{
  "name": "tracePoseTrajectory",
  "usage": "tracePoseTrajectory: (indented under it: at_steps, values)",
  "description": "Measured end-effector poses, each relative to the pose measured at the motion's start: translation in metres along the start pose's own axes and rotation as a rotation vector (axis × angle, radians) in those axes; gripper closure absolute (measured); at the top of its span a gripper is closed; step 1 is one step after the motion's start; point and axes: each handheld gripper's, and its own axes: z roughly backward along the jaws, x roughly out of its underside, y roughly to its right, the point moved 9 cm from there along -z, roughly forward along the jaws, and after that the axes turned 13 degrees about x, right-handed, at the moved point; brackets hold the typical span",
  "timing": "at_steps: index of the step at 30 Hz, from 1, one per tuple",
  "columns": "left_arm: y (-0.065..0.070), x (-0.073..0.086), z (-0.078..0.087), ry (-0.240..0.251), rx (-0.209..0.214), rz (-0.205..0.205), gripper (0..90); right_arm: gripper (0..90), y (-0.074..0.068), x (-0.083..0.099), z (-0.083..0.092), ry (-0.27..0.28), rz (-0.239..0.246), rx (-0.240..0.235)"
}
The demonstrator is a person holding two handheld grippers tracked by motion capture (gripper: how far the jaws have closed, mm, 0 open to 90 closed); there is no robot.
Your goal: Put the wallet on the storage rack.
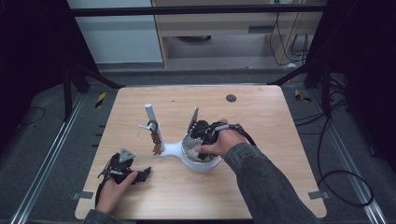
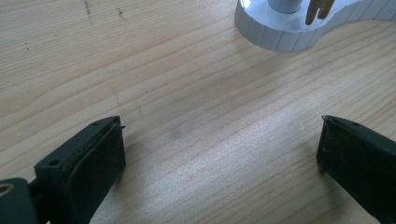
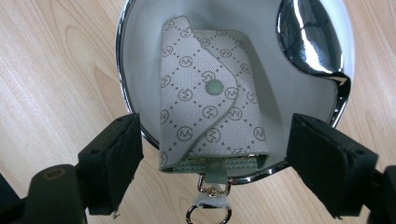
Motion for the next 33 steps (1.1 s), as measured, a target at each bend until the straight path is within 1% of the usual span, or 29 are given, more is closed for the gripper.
tracePoseTrajectory:
  at_steps: [2,20,23,33]
  values:
    - [0.0,0.0,0.0,-0.001,0.0,0.0,0.3,19.3,-0.0001,0.0001,-0.0002,0.003,0.006,0.002]
    - [0.0001,-0.0001,-0.0002,0.002,0.0,0.001,0.3,18.3,0.001,0.0001,0.0039,0.017,-0.004,-0.004]
    - [0.0001,-0.0001,-0.0001,0.002,0.0,0.001,0.3,17.5,0.0009,0.0,0.0046,0.022,-0.004,-0.005]
    - [0.0001,-0.0001,-0.0002,0.002,0.0,0.001,0.3,10.4,0.0012,0.0028,0.0097,0.036,-0.018,-0.001]
